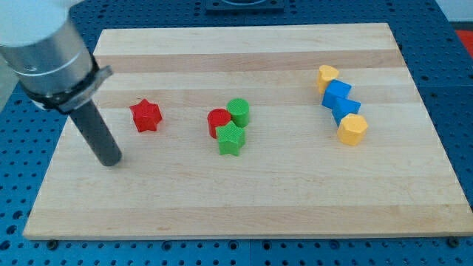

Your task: Move the red star diagonally to the red circle

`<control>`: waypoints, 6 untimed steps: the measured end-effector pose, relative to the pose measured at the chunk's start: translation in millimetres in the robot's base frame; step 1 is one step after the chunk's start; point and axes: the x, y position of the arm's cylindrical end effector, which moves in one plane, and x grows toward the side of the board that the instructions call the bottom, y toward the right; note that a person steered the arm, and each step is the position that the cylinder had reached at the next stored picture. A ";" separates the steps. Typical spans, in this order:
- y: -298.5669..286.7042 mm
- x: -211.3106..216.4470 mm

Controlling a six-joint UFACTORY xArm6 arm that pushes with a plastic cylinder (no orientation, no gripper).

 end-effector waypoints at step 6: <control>53.9 -168.3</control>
